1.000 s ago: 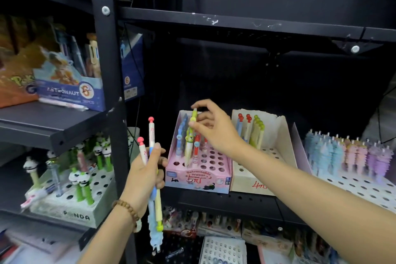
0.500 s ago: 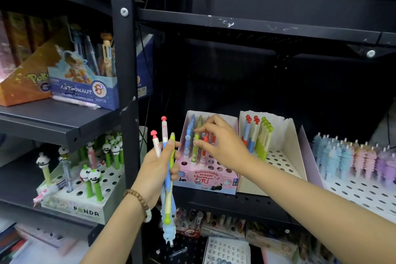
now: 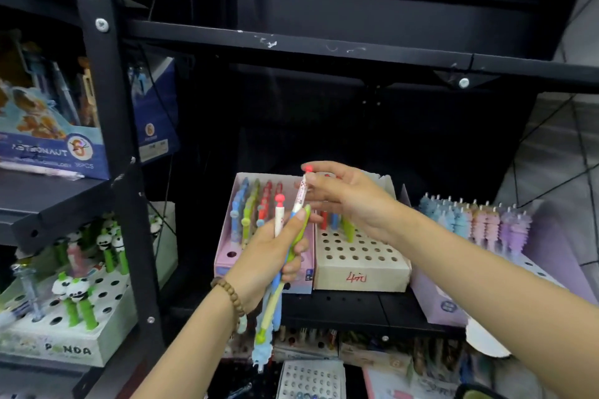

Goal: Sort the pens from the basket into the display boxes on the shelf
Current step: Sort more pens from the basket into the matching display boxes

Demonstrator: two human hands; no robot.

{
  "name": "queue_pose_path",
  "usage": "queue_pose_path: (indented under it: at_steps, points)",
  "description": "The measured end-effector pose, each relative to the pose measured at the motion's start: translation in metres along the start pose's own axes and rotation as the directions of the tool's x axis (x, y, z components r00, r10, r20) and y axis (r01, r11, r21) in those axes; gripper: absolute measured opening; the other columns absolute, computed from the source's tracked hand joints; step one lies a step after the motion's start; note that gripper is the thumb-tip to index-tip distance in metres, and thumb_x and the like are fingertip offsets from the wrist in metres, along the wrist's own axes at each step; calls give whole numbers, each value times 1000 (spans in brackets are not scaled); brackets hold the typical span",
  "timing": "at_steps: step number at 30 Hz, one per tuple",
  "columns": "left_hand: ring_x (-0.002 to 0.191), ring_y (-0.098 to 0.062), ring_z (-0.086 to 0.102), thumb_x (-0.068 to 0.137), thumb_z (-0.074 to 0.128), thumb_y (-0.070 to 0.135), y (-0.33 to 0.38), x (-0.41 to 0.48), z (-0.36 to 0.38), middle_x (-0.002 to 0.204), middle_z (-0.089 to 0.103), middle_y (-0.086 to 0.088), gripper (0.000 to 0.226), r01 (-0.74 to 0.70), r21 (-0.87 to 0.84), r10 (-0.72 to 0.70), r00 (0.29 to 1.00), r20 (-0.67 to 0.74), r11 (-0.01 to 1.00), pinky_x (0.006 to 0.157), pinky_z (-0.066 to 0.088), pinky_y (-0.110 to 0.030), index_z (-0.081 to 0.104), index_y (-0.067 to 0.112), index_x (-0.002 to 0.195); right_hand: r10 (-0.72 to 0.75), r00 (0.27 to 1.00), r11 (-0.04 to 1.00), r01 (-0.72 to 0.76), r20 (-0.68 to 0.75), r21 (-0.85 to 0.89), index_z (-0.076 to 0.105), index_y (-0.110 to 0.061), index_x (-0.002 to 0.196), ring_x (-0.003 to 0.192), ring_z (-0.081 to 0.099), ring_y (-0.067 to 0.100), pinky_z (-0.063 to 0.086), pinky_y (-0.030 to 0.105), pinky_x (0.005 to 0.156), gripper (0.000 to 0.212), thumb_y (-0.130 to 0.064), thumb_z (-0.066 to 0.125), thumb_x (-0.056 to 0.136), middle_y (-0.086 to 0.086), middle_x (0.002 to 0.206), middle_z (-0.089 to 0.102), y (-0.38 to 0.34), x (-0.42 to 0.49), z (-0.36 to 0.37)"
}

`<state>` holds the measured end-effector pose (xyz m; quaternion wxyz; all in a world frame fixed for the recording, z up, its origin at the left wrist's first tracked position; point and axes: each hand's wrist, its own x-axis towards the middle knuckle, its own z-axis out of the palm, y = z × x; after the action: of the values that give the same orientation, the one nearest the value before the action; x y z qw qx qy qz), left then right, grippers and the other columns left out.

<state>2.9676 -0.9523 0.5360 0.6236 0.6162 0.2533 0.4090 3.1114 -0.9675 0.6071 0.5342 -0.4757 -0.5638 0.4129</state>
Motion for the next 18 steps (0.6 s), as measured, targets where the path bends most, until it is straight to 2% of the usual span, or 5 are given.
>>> queue_pose_path:
  at_steps: [4, 6, 8, 13, 18]
  points:
    - [38, -5, 29, 92, 44, 53, -3, 17, 16, 53, 39, 10, 39, 35, 17, -34, 998, -48, 999, 36, 29, -17, 67, 21, 96, -89, 984, 995, 95, -154, 33, 63, -16, 105, 77, 71, 10, 55, 18, 66, 16, -10, 61, 90, 6, 93, 72, -10, 4, -31]
    - [36, -4, 30, 96, 40, 46, -6, 23, 13, 51, 41, 10, 40, 82, -12, -83, 990, -111, 997, 35, 30, -16, 61, 12, 100, -139, 934, 980, 178, -328, 90, 61, -15, 104, 74, 70, 9, 55, 17, 64, 16, -6, 57, 92, 6, 91, 71, -18, 12, -54]
    - [35, -3, 33, 99, 39, 33, -10, 26, 6, 50, 45, 9, 33, 109, -61, -118, 979, -164, 992, 34, 30, -15, 57, 7, 96, -192, 880, 977, 215, -434, 4, 59, -14, 107, 82, 70, 10, 56, 18, 70, 17, -5, 55, 93, 6, 93, 71, -20, 19, -75]
    - [37, -6, 42, 100, 39, 27, -17, 28, -5, 55, 52, 6, 28, 92, -74, -107, 966, -234, 993, 36, 38, -17, 58, 6, 99, -217, 902, 969, 152, -372, -196, 57, -1, 114, 88, 66, 19, 57, 18, 73, 23, 4, 53, 92, 17, 95, 66, 14, 34, -81]
    - [38, -8, 49, 99, 42, 30, -20, 31, -2, 54, 56, 3, 29, 81, -54, -93, 957, -275, 995, 38, 42, -19, 60, 8, 92, -241, 917, 952, 159, -317, -262, 59, -11, 107, 90, 67, 15, 56, 19, 76, 19, 0, 54, 93, 10, 91, 68, 31, 48, -80]
